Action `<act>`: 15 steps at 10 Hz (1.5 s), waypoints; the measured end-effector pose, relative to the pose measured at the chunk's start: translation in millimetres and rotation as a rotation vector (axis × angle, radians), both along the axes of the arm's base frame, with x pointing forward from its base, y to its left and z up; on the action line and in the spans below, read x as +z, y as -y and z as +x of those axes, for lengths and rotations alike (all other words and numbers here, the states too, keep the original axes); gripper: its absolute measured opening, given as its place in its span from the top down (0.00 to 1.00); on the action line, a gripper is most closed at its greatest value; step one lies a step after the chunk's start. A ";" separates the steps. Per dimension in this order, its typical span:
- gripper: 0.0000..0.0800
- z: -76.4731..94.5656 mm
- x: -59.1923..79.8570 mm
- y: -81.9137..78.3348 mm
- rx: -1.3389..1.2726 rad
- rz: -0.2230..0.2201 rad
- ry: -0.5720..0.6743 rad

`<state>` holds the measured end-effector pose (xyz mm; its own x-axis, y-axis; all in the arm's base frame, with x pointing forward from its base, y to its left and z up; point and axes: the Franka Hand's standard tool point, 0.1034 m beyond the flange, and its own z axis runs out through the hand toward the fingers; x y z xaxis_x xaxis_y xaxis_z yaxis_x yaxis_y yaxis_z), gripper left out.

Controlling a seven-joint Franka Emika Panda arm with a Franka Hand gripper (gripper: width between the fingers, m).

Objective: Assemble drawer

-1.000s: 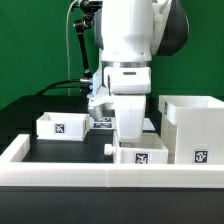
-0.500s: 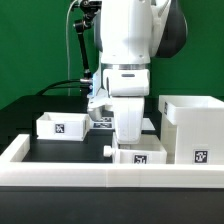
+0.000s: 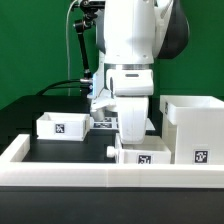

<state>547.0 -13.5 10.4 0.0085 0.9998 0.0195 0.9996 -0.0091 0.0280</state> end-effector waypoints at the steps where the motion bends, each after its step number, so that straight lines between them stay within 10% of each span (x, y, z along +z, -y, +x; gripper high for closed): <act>1: 0.95 -0.7 -1.2 0.5 -0.001 0.000 -0.003; 15: 0.95 0.0 3.3 -3.4 -0.009 -0.002 -0.003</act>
Offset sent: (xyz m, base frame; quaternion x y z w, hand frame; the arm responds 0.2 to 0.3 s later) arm 0.0022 0.0092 0.0019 0.0053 -0.0101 -0.0373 0.9992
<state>547.0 -10.1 13.6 0.0176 0.9997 0.0170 0.9995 -0.0180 0.0252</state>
